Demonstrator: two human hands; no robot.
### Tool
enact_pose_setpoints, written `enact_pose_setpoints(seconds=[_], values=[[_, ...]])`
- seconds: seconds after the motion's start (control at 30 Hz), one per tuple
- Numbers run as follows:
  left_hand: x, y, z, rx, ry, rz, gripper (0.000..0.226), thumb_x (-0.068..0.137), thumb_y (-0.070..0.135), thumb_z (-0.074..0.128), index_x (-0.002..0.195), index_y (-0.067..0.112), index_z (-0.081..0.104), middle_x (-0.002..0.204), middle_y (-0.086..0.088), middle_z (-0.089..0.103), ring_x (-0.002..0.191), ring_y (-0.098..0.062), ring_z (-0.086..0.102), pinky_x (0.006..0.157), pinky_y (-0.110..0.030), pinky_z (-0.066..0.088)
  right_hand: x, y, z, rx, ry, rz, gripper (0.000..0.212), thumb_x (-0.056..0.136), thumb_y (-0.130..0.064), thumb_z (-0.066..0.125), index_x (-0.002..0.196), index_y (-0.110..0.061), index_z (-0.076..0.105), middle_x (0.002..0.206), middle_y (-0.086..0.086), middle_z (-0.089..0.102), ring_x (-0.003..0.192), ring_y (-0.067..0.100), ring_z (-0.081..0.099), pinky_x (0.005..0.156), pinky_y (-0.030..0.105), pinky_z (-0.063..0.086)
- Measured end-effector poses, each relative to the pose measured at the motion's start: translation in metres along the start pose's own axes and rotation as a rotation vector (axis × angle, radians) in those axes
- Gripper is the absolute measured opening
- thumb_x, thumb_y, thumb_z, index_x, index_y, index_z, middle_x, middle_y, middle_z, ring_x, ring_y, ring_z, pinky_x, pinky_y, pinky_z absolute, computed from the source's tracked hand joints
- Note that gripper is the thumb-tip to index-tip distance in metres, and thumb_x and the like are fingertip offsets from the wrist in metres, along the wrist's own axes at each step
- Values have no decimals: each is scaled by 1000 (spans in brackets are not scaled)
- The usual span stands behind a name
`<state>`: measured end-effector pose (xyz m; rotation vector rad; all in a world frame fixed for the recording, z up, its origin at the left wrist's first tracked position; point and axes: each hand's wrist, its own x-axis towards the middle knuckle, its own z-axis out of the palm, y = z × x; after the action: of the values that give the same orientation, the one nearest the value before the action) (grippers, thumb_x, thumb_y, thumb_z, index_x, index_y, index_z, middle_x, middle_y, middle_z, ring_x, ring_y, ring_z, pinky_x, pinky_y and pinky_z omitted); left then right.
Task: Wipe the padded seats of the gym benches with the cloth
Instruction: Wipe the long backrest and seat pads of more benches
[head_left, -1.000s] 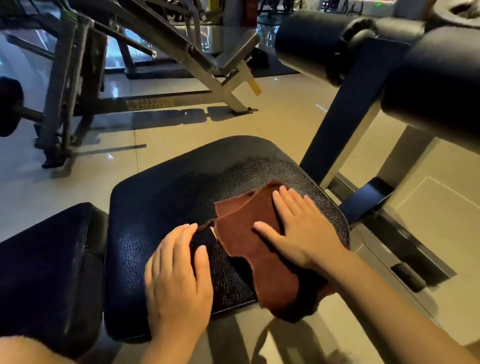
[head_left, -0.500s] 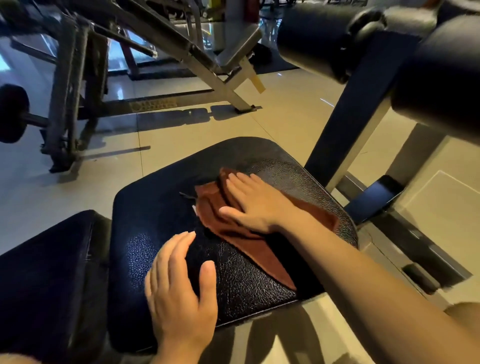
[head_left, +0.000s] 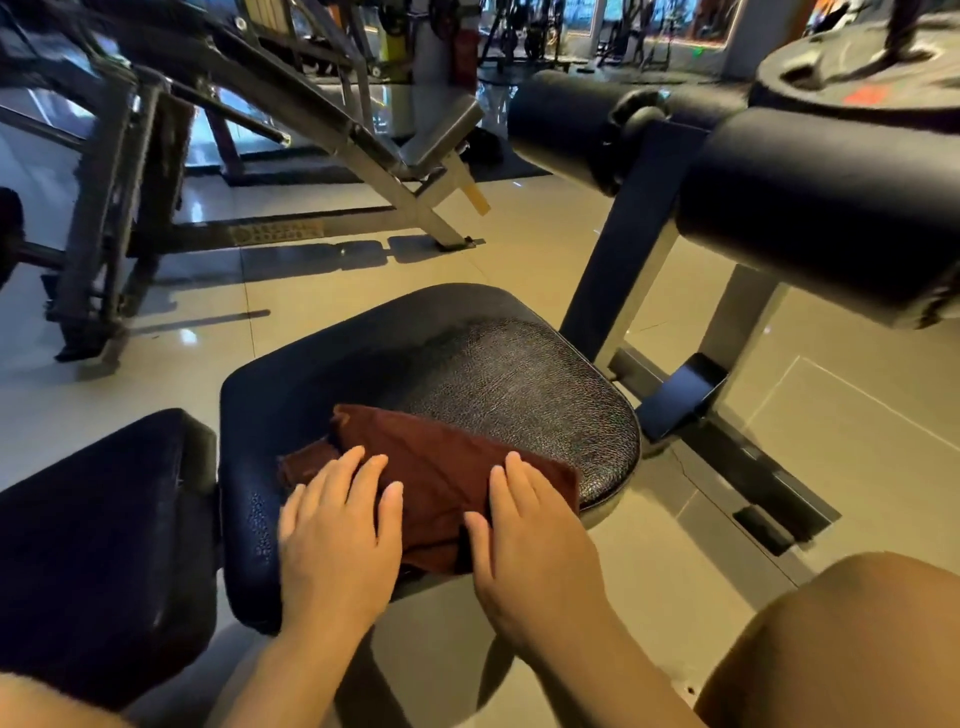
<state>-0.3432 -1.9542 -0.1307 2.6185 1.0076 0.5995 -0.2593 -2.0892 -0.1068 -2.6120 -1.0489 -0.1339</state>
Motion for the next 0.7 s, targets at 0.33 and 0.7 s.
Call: enact_pose_setpoints(seconds=[0.33, 0.7], values=[[-27, 35, -21, 195, 26, 278, 31, 81, 38, 57, 91, 16, 76, 81, -2, 70, 64, -21, 65, 49, -33, 51, 16, 21, -13, -249, -194, 90, 80, 86, -50, 16, 114, 1, 70, 119, 19, 67, 105, 30, 67, 91, 47, 52], [1, -12, -21, 73, 169, -36, 50, 90, 46, 37, 119, 17, 66, 127, -8, 60, 130, -30, 42, 104, -59, 26, 127, 72, -8, -193, -335, 204, 76, 100, -57, 16, 154, -4, 12, 163, 16, 4, 150, 28, 4, 120, 48, 4]])
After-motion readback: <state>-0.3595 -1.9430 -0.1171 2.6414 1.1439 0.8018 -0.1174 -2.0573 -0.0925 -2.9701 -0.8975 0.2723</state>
